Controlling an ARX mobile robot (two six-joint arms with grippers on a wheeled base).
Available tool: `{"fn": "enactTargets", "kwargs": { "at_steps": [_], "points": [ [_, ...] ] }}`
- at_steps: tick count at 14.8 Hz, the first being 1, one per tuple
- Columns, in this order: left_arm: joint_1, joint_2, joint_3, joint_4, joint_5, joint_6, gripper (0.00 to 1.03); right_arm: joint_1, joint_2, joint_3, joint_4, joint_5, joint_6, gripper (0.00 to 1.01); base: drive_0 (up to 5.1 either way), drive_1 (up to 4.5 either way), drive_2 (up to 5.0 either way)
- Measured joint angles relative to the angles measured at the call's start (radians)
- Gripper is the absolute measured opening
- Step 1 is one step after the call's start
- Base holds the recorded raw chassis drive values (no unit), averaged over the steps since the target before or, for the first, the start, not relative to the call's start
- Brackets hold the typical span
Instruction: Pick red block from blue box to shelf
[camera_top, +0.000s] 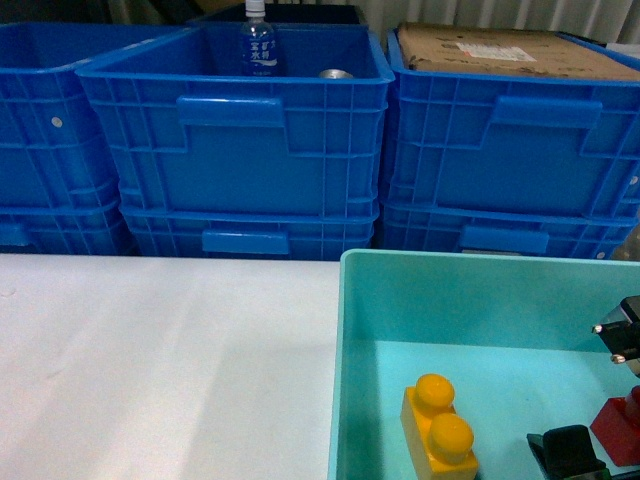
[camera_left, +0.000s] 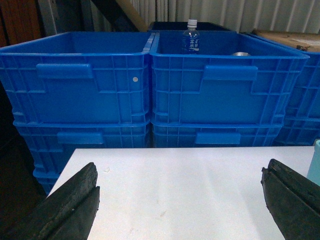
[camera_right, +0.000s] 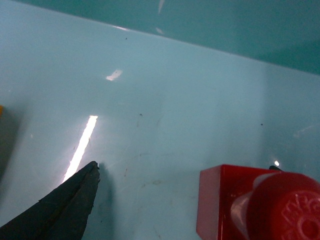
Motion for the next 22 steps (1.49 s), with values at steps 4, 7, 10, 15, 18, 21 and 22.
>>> {"fn": "enactTargets", "kwargs": {
  "at_steps": [4,7,10,15,18,21,22],
  "points": [
    [0.0,0.0,0.0,0.0,0.0,0.0,0.98,0.014,0.05,0.036,0.042,0.048,0.018,0.69,0.0,0.0,0.0],
    [0.0,0.0,0.0,0.0,0.0,0.0,0.98,0.014,0.045,0.038,0.027,0.055,0.02,0.38,0.0,0.0,0.0],
    [0.0,0.0,0.0,0.0,0.0,0.0,0.98,0.013,-0.054,0.036,-0.042,0.039,0.019,0.29,0.0,0.0,0.0],
    [0.0,0.0,0.0,0.0,0.0,0.0,0.98,-0.101,-0.589,0.026,-0.277,-0.112,-0.084,0.29,0.0,0.0,0.0],
    [0.0,0.0,0.0,0.0,0.0,0.0,0.98,-0.299,-1.087,-0.067,-0.515,-0.268,-0.16,0.29,0.0,0.0,0.0],
    [0.0,0.0,0.0,0.0,0.0,0.0,0.98,-0.414,-1.527,-0.138,-0.771,-0.341,-0.166,0.29,0.0,0.0,0.0],
    [0.0,0.0,0.0,0.0,0.0,0.0,0.98,-0.371,-1.564,-0.159,-0.762,-0.328,-0.154,0.29,0.0,0.0,0.0]
  ]
}}
